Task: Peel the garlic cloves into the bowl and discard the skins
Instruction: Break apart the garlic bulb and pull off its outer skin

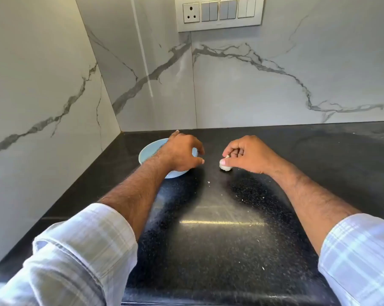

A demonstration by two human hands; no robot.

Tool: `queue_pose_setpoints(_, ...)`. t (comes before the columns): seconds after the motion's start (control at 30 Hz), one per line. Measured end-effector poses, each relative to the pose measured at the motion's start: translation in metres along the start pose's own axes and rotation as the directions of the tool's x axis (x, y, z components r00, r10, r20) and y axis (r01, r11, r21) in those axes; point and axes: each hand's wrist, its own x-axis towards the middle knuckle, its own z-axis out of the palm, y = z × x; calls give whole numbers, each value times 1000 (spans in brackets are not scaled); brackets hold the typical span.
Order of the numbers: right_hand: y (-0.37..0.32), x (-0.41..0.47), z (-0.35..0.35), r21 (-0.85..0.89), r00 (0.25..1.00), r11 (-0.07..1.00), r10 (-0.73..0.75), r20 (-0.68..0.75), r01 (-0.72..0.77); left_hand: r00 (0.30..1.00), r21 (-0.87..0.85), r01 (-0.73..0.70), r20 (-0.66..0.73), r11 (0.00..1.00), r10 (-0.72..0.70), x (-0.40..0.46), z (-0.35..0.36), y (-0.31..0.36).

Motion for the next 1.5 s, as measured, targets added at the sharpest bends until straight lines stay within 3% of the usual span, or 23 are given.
queue_pose_setpoints(0.13,4,7,6,-128,998,990,56,-6,-57,999,11,5,45,1000,-5,-1,-8,-18)
queue_pose_setpoints(0.27,10,19,6,-138,998,989,57,-32,-61,998,84,14,67,996,-20,5,-14,-36)
queue_pose_setpoints(0.4,21,28,10,-59,995,994,84,-61,-88,993,237,34,98,971,-59,15,-17,-31)
queue_pose_setpoints(0.5,28,26,7,87,985,984,159,-68,-153,1000,295,-10,15,955,6,24,-11,-5)
queue_pose_setpoints(0.57,32,24,4,207,972,959,217,-85,-195,993,218,-38,-100,975,61,30,5,14)
queue_pose_setpoints(0.67,35,22,0,419,936,873,327,-129,-248,972,-155,-52,-234,987,15,36,37,33)
queue_pose_setpoints(0.8,38,20,1,525,907,805,399,-132,-277,977,-515,3,-183,857,-114,39,66,34)
queue_pose_setpoints(0.9,35,21,9,490,908,827,391,-148,-276,975,-736,25,-131,677,-178,37,72,29)
queue_pose_setpoints(1.03,33,22,16,374,917,894,339,-210,-245,986,-900,32,-42,435,-160,32,72,27)
queue_pose_setpoints(1.17,33,21,17,382,926,897,316,-205,-222,985,-972,65,25,228,-172,30,65,27)
queue_pose_setpoints(1.27,35,21,17,461,929,857,336,-156,-232,982,-984,71,40,162,-186,29,63,25)
queue_pose_setpoints(1.5,32,22,11,527,941,839,277,-194,-138,985,-988,87,67,124,-156,29,59,21)
